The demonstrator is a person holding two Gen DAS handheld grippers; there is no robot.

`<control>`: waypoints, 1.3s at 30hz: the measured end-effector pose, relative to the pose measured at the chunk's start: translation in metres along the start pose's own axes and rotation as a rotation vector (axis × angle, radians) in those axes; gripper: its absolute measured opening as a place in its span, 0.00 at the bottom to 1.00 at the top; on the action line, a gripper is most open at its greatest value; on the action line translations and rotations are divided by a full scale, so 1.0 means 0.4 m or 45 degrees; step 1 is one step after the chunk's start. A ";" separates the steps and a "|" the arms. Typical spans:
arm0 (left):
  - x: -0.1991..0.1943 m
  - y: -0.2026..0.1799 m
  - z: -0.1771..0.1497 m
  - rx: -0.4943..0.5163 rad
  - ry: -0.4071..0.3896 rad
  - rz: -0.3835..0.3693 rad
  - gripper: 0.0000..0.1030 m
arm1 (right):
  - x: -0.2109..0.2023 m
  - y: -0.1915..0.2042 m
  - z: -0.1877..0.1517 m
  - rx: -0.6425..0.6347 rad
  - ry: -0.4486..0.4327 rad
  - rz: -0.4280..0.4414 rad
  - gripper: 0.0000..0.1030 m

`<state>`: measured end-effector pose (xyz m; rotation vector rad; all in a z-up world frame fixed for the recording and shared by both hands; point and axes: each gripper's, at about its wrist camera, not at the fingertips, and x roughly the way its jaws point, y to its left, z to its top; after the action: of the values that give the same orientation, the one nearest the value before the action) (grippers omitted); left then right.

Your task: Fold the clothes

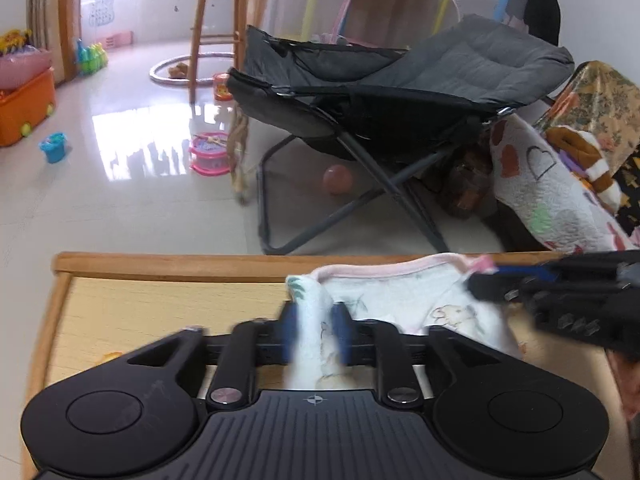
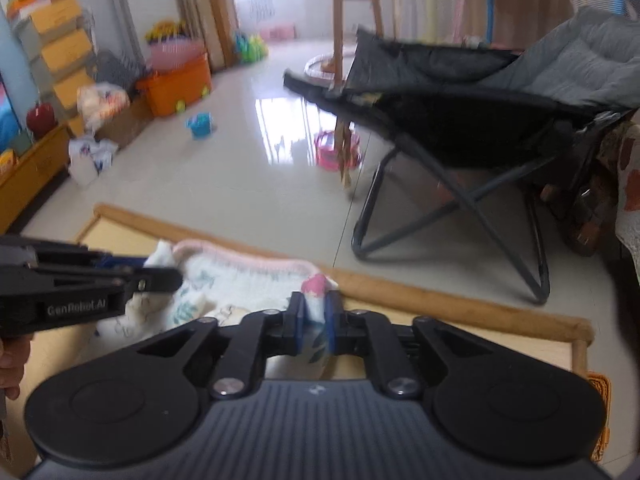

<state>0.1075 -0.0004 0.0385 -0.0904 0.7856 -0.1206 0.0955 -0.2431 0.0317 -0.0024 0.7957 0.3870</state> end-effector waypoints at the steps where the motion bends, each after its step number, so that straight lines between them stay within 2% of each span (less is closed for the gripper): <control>1: -0.018 0.006 -0.001 -0.011 -0.035 0.021 0.53 | -0.018 -0.006 0.001 0.019 -0.023 -0.002 0.31; 3: -0.066 0.018 -0.002 -0.038 -0.123 0.042 0.56 | -0.062 -0.013 0.001 0.044 -0.081 -0.014 0.36; 6: -0.137 0.038 0.003 -0.110 -0.153 0.011 0.57 | -0.133 -0.012 -0.013 0.106 -0.128 0.011 0.36; 9: -0.199 0.038 -0.022 -0.132 -0.095 -0.030 0.57 | -0.168 0.026 -0.047 0.058 -0.064 0.027 0.36; 16: -0.258 -0.020 -0.160 0.110 0.084 0.010 0.57 | -0.150 0.173 -0.157 -0.162 0.098 0.031 0.36; 23: -0.261 -0.005 -0.225 0.082 0.149 0.024 0.56 | -0.115 0.265 -0.202 -0.286 0.129 -0.022 0.37; 27: -0.290 0.015 -0.231 0.052 0.148 0.013 0.56 | -0.146 0.266 -0.186 -0.287 0.100 -0.019 0.38; 32: -0.344 0.019 -0.226 0.023 0.084 -0.013 0.57 | -0.234 0.235 -0.170 -0.226 0.012 -0.029 0.40; 36: -0.385 0.033 -0.266 -0.023 0.092 -0.075 0.57 | -0.248 0.218 -0.211 -0.222 0.084 -0.047 0.42; 39: -0.393 0.022 -0.317 -0.010 0.118 -0.117 0.57 | -0.255 0.220 -0.255 -0.197 0.109 -0.027 0.42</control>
<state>-0.0920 0.0261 0.0582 -0.1290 0.8749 -0.2104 -0.0698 -0.2107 0.0436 -0.1729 0.8476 0.4303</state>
